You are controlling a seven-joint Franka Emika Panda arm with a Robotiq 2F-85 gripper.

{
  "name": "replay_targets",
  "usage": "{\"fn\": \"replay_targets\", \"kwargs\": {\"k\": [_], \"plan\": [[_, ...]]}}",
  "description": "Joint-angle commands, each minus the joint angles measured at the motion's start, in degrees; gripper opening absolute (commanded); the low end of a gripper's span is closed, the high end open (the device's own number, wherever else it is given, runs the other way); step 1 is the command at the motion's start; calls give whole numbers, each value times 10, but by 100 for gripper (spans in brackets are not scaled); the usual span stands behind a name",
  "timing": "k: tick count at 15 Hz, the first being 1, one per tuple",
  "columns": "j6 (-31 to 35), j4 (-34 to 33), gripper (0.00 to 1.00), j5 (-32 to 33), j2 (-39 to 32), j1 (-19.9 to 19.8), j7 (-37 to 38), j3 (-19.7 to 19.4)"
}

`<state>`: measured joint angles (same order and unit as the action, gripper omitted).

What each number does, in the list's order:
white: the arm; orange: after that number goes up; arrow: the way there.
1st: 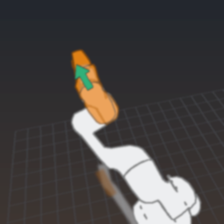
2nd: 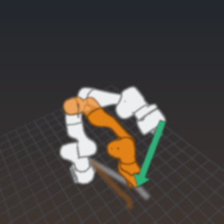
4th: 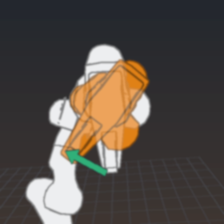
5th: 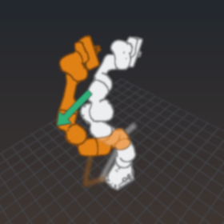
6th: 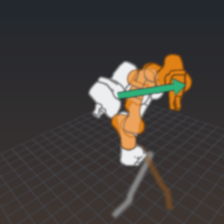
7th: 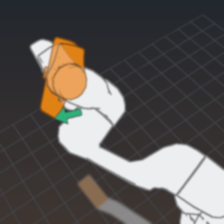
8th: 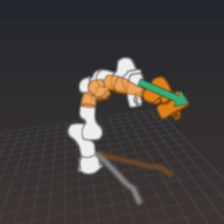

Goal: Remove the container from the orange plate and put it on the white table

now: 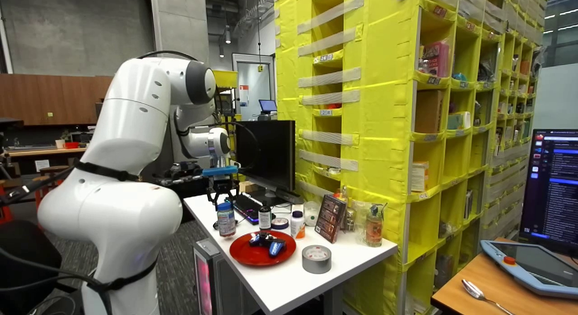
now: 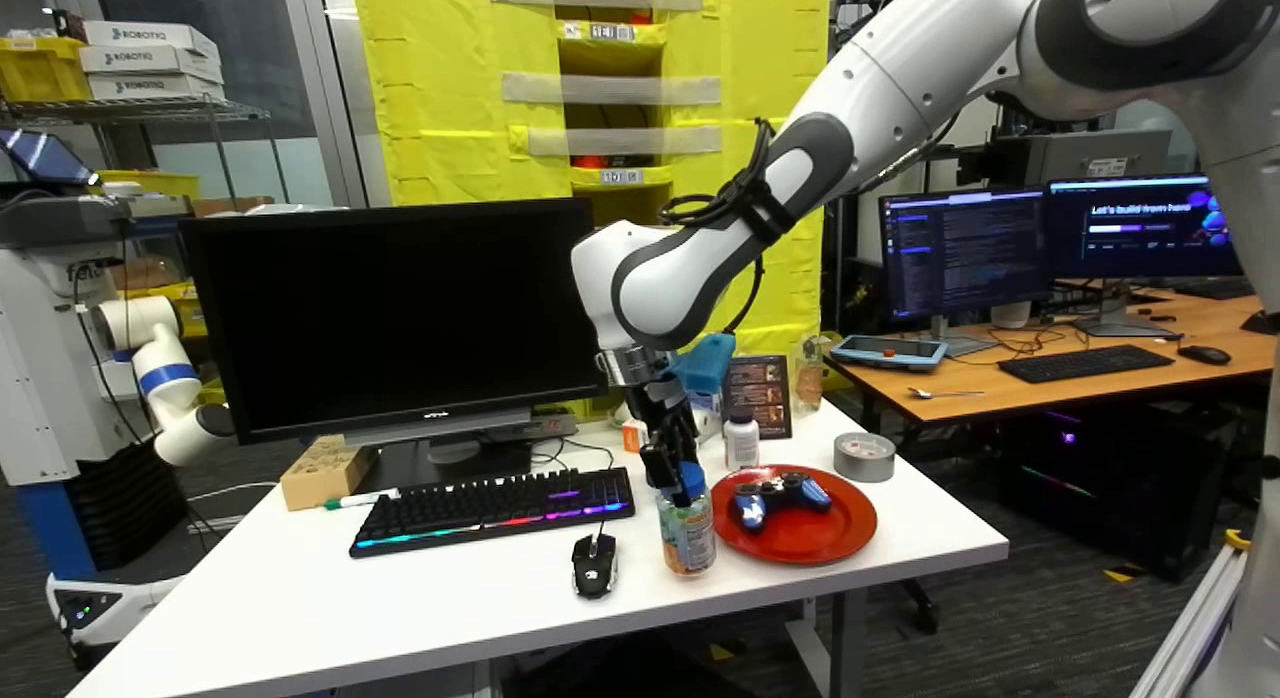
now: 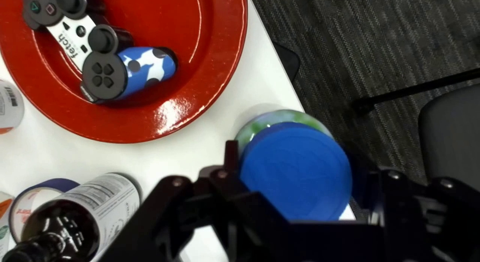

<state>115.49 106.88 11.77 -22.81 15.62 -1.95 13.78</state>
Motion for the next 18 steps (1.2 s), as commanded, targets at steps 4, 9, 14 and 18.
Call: {"fn": "replay_targets", "kwargs": {"k": [4,9,14,18], "plan": [[-41,-46,41,-12,-3,-7,-4,-24],[-41,-51,41,-16,-5,-9,-1,-30],[-28,-50,41,-28,-19,-11,-2,-29],[-7,-48,41,-41,-35,-12,-1,-30]]}}
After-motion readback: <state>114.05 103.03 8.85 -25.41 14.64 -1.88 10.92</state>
